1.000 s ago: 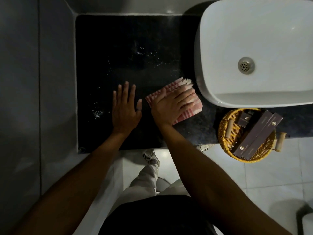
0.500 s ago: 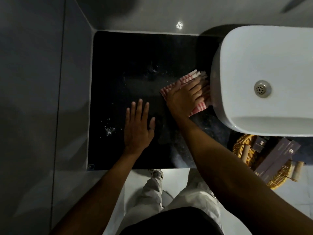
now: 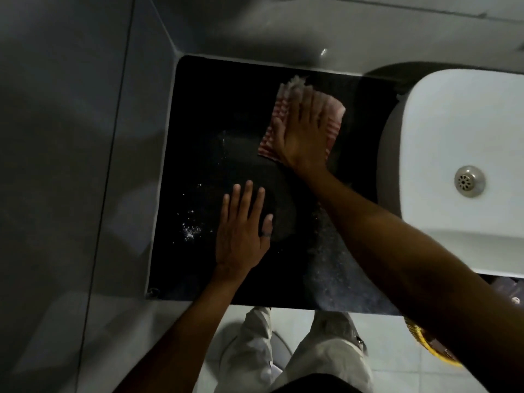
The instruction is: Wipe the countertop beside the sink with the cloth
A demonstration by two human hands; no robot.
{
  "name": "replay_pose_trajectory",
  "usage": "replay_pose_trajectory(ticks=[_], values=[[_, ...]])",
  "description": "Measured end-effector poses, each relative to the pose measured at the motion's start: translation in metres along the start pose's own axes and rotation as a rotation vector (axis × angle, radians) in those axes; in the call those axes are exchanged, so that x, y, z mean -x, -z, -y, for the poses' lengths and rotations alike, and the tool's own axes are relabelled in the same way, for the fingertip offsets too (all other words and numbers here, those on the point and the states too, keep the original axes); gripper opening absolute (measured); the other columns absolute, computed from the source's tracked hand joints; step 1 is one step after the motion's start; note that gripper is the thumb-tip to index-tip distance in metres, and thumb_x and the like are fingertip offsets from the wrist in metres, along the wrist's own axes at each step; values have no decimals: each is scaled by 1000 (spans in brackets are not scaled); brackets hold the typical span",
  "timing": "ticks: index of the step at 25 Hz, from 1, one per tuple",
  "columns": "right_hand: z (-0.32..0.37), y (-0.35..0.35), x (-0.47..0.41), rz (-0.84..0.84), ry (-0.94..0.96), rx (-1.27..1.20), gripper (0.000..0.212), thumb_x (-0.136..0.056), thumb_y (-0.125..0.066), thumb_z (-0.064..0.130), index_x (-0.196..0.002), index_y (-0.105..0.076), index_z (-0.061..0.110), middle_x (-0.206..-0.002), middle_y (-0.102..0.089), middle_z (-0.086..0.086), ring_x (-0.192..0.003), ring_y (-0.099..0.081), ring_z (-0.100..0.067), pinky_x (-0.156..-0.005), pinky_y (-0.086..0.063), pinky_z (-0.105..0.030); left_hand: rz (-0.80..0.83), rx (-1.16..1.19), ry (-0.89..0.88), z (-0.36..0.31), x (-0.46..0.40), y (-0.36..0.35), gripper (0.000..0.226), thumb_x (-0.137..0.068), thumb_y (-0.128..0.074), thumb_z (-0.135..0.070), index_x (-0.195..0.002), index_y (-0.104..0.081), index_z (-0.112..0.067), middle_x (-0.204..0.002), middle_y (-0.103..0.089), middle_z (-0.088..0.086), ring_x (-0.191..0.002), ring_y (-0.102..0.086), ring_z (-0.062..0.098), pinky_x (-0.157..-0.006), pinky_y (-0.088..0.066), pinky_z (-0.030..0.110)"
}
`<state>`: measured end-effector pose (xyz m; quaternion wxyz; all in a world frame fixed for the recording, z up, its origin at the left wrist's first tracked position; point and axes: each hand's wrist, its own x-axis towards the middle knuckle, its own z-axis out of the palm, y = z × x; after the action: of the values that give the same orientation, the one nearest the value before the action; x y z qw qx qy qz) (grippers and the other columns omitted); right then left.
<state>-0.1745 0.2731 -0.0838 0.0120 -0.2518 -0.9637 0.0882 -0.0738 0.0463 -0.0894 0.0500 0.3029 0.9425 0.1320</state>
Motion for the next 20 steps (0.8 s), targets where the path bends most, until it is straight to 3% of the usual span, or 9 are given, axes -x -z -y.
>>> replay_pose_trajectory(ticks=[4, 8, 10, 12, 14, 17, 20], values=[[14, -2, -23, 35, 361, 26, 73, -105, -29, 49, -164, -15, 9, -172, -13, -19, -160, -10, -35, -130, -7, -53, -42, -15, -11, 3, 1, -11, 60, -109, -38, -45, -162, -35, -18, -173, -26, 11, -162, -16, 33, -132, -14, 51], [22, 18, -28, 123, 488, 87, 70, -108, -26, 49, -165, -10, 12, -173, -8, -15, -161, -5, -31, -130, -3, -52, -5, 1, -35, 0, 0, -2, 59, -109, -38, -46, -162, -36, -19, -173, -25, 10, -162, -17, 32, -131, -18, 53], [13, 33, -9, 41, 375, -13, 67, -109, -28, 45, -165, -11, 12, -173, -8, -14, -161, -4, -32, -130, 0, -52, -14, 38, 9, -5, 1, 9, 61, -109, -39, -45, -161, -37, -15, -172, -26, 13, -161, -17, 35, -129, -20, 56], [-9, 32, 26, -116, 82, -157, 64, -109, -29, 41, -164, -18, 11, -172, -13, -15, -160, -9, -35, -130, -1, -53, -101, 122, 73, -8, -12, 20, 63, -108, -42, -41, -160, -36, -7, -171, -25, 17, -161, -16, 38, -132, -13, 56], [-42, 24, 61, -135, -120, -187, 65, -106, -32, 39, -162, -23, 8, -171, -18, -17, -159, -13, -38, -129, -6, -58, -185, 183, 89, -14, -53, 31, 63, -108, -41, -38, -160, -34, -3, -171, -25, 19, -161, -15, 39, -133, -9, 53], [-64, 8, 91, 3, -178, -81, 68, -105, -39, 38, -162, -23, 5, -172, -16, -18, -160, -11, -37, -128, -9, -60, -150, 192, 72, -30, -148, 41, 67, -107, -38, -39, -161, -29, -1, -171, -23, 21, -161, -14, 39, -132, -11, 54], [-64, 1, 89, 1, -187, -47, 69, -103, -41, 39, -161, -26, 6, -171, -20, -18, -159, -17, -37, -128, -10, -58, 27, 59, 134, -49, -209, 30, 75, -107, -36, -50, -165, -16, -7, -175, -13, 18, -162, -6, 37, -133, 0, 51]])
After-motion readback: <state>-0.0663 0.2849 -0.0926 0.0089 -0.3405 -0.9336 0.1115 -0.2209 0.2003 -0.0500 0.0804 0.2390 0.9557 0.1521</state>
